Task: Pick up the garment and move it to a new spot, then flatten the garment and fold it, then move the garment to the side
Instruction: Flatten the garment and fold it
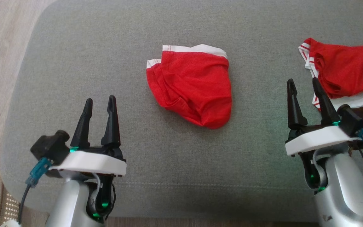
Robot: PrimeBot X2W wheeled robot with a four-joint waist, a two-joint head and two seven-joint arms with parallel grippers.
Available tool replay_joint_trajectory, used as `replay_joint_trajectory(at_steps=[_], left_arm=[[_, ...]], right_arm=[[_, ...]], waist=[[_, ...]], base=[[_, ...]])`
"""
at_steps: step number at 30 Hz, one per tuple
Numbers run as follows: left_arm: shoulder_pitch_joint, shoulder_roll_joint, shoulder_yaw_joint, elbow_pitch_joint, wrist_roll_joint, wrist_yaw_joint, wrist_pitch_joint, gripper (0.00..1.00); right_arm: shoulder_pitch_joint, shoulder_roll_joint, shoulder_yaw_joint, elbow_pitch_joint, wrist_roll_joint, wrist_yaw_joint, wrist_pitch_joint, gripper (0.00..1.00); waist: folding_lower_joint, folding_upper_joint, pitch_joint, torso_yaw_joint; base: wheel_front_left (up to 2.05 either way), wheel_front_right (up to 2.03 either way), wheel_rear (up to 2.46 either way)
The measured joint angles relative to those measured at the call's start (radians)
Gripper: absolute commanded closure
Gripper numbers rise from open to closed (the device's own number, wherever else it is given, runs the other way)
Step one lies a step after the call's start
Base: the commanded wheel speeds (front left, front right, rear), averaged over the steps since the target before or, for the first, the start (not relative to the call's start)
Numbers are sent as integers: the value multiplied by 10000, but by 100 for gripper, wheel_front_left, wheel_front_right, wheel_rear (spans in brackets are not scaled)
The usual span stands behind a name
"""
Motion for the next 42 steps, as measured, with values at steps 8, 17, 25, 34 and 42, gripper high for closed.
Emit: replay_joint_trajectory(at_steps=[8, 17, 25, 34, 42], left_arm=[[3, 0, -35, -29, 2, 0, 0, 0], [2, 0, -107, -29, -2, 0, 0, 0], [-14, 0, -290, -13, -10, 0, 0, 0], [-246, 0, -523, 10, -125, 10, 0, 0], [-248, 0, -679, 31, -205, 13, 0, 0]], right_arm=[[2, 8, 54, -82, -337, 0, 0, 0], [-96, 13, 1427, 140, -426, 0, 0, 0], [-1401, 10, 3104, 1149, -602, 0, 102, 0], [-2578, 2, 4259, 2895, -159, 0, 165, 0], [-3440, 0, 4936, 4128, 650, 0, 236, 0]], waist=[[0, 0, -14, 94], [0, 0, 131, 375], [0, 0, 481, 841], [0, 0, 833, 1424], [0, 0, 1000, 1793]], base=[[0, 0, 0], [0, 0, 0], [0, 0, 0], [0, 0, 0], [0, 0, 0]])
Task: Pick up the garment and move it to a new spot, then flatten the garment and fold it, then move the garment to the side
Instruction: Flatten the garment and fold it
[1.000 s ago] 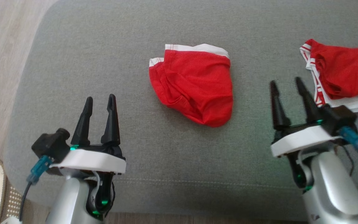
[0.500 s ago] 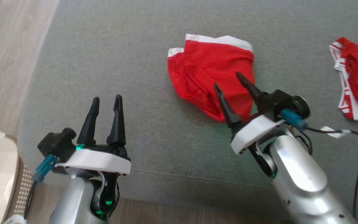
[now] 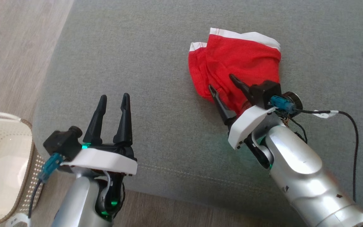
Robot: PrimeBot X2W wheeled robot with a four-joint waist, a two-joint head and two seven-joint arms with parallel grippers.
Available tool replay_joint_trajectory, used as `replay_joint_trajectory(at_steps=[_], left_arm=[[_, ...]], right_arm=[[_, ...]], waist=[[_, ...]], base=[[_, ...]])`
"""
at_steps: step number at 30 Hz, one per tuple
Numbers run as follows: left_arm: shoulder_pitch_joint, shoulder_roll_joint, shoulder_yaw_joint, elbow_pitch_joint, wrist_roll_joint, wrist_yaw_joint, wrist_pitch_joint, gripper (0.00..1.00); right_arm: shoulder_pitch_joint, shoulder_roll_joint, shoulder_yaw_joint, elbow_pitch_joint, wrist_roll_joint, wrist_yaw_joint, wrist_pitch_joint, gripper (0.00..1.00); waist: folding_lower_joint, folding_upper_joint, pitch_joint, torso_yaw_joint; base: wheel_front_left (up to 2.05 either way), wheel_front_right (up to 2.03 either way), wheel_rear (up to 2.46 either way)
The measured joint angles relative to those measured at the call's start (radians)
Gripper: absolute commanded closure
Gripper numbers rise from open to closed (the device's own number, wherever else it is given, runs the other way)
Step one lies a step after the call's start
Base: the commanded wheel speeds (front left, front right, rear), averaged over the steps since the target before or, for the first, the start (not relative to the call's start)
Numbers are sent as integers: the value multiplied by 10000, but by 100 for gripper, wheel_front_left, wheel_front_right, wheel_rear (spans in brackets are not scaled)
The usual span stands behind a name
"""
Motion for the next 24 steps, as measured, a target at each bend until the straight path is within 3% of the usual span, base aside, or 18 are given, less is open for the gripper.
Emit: replay_joint_trajectory(at_steps=[19, 20, 21, 24], left_arm=[[-3, 0, -197, 10, -165, 90, 0, 0], [-3, 0, -215, 10, -165, 90, 0, 0], [-4, 0, -230, 10, -165, 90, 0, 0], [-8, 0, -278, 10, -165, 90, 0, 0]], right_arm=[[-818, -247, 1018, 1388, 1948, 0, 222, 0], [-859, -267, 1066, 1459, 2031, 0, 247, 5], [-913, -290, 1126, 1524, 2111, 0, 318, 21], [-986, -318, 1329, 1649, 2291, 0, 399, 100]], waist=[[0, 0, 81, 348], [0, 0, 94, 368], [0, 0, 105, 385], [0, 0, 117, 428]], base=[[0, 0, 0], [0, 0, 0], [0, 0, 0], [0, 0, 0]])
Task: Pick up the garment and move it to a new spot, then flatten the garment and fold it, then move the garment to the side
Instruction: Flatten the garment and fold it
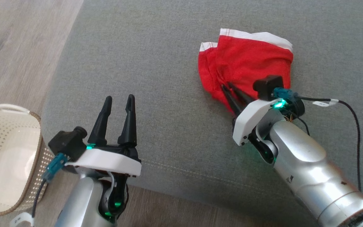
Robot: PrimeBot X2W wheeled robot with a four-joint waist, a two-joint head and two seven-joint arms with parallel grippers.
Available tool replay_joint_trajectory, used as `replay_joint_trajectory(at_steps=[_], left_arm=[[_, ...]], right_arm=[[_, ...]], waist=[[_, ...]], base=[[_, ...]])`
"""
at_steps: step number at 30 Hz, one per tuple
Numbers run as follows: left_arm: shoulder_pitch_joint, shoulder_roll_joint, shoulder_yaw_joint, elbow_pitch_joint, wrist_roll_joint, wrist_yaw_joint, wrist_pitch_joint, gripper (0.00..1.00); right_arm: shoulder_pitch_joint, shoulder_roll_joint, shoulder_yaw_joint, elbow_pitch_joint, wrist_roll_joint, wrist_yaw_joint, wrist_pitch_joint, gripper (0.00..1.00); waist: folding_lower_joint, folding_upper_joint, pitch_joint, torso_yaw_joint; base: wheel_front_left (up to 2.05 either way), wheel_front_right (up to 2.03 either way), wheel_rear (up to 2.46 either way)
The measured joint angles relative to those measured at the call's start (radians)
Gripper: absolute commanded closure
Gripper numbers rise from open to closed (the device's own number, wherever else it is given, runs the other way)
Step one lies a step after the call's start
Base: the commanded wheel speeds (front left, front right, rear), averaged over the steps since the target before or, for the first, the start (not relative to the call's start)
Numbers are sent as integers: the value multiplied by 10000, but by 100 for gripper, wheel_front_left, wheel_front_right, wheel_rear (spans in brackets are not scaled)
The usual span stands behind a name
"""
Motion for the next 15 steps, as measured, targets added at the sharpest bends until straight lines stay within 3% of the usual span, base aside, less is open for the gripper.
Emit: replay_joint_trajectory(at_steps=[15], left_arm=[[-6, 0, 12, 84, 0, 2, 0, 0]], right_arm=[[-162, -6, 905, -63, 290, 0, -320, 100]], waist=[[0, 0, -298, -122]], base=[[0, 0, 0]])
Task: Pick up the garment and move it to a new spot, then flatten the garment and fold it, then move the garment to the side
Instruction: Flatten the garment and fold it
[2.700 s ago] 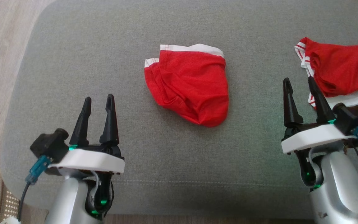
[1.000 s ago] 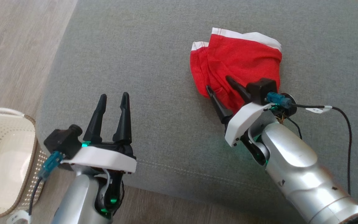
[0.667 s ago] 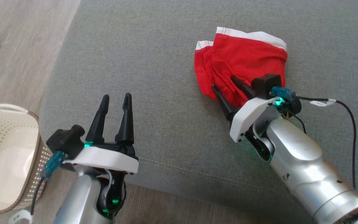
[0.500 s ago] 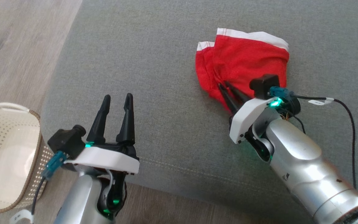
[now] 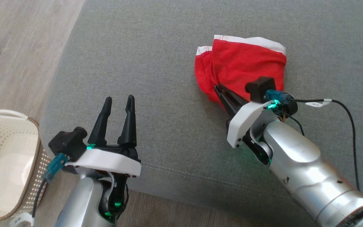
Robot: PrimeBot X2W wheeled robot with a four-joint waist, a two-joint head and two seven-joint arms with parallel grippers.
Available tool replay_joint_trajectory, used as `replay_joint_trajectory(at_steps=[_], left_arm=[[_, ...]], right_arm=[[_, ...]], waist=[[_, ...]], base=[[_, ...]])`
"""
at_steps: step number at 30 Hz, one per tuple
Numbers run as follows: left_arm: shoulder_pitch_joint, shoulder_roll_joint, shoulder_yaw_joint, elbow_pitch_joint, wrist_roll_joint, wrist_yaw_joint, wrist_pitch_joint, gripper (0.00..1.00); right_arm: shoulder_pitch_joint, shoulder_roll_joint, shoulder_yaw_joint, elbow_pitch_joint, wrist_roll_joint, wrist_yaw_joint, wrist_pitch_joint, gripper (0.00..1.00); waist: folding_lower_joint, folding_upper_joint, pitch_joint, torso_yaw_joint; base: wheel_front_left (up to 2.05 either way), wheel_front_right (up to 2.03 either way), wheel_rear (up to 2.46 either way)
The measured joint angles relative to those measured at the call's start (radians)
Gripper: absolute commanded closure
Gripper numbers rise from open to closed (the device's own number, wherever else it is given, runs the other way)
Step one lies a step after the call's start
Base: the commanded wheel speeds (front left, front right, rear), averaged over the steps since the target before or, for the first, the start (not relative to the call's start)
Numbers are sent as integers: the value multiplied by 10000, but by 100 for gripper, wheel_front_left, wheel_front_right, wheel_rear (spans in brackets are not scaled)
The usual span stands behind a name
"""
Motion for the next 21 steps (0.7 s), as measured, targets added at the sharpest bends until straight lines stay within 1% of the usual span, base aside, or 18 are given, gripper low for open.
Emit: replay_joint_trajectory(at_steps=[11, 12, 13, 14, 21], left_arm=[[2, 0, -10, 59, 0, -2, 0, 0], [3, 0, -12, 61, 0, -2, 0, 0], [3, 0, -12, 63, 0, -2, 0, 0], [3, 0, -12, 63, 0, -2, 0, 0], [15, 0, -6, 92, -94, 4, 0, 0]], right_arm=[[-442, 100, 226, -128, -2, 0, -98, 100], [-442, 109, 326, -128, 0, 0, -96, 88], [-442, 121, 430, -132, 12, 0, -94, 34], [-442, 121, 430, -132, 12, 0, -94, 0], [-442, 219, 1087, -224, 564, 0, 19, 0]], waist=[[0, 0, -7, 180], [0, 0, -10, 210], [0, 0, -16, 240], [0, 0, -16, 240], [0, 0, -82, 307]], base=[[0, 0, 0], [0, 0, 0], [0, 0, 0], [0, 0, 0], [0, 0, 0]])
